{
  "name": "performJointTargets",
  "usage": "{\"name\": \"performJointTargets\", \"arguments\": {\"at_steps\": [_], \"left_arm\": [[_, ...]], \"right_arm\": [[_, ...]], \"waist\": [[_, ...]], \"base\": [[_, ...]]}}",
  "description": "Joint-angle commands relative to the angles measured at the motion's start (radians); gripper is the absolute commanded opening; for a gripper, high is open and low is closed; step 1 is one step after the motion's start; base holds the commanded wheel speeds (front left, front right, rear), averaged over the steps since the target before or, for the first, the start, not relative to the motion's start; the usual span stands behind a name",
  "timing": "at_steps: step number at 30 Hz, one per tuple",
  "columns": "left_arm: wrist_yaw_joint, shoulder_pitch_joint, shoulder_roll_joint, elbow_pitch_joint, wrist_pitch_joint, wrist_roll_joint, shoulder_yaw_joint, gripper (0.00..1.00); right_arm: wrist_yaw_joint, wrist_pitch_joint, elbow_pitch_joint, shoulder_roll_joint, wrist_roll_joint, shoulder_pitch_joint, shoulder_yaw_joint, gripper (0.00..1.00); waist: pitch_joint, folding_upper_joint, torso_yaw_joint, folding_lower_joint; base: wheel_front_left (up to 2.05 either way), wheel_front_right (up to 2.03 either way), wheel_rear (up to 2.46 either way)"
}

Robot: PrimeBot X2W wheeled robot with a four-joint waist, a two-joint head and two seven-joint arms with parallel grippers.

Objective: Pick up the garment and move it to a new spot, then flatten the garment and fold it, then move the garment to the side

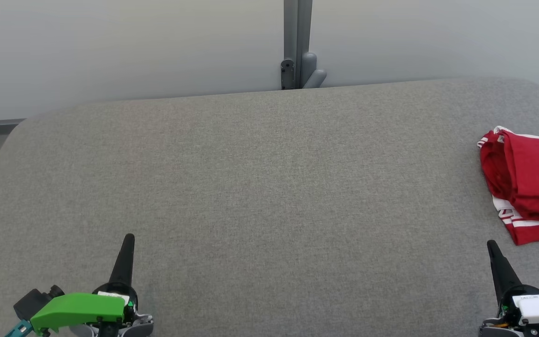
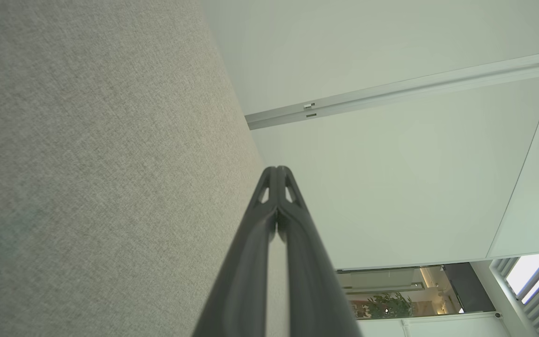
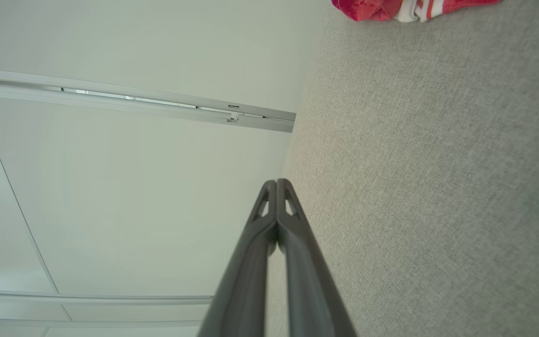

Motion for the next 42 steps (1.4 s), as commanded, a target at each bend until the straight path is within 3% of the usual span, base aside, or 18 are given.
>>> {"name": "performJointTargets", "arguments": {"at_steps": [1,24,42], "left_arm": [[-0.008,-0.023,0.001,-0.002,0.006,-0.020,0.006,0.00],[-0.027,-0.042,-0.001,0.006,0.050,-0.189,0.025,0.00],[-0.028,-0.043,-0.003,0.007,0.057,-0.203,0.027,0.00]], "right_arm": [[0.000,0.009,-0.007,-0.002,0.026,-0.014,-0.006,0.00],[0.000,0.060,-0.006,0.001,0.203,-0.021,-0.029,0.00],[0.000,0.066,-0.005,0.002,0.217,-0.022,-0.033,0.00]], "waist": [[0.001,-0.0001,-0.001,0.0000],[0.008,-0.0001,-0.015,0.0000],[0.009,-0.0001,-0.017,0.0000]], "base": [[0.00,0.00,0.00],[0.00,0.00,0.00],[0.00,0.00,0.00]]}}
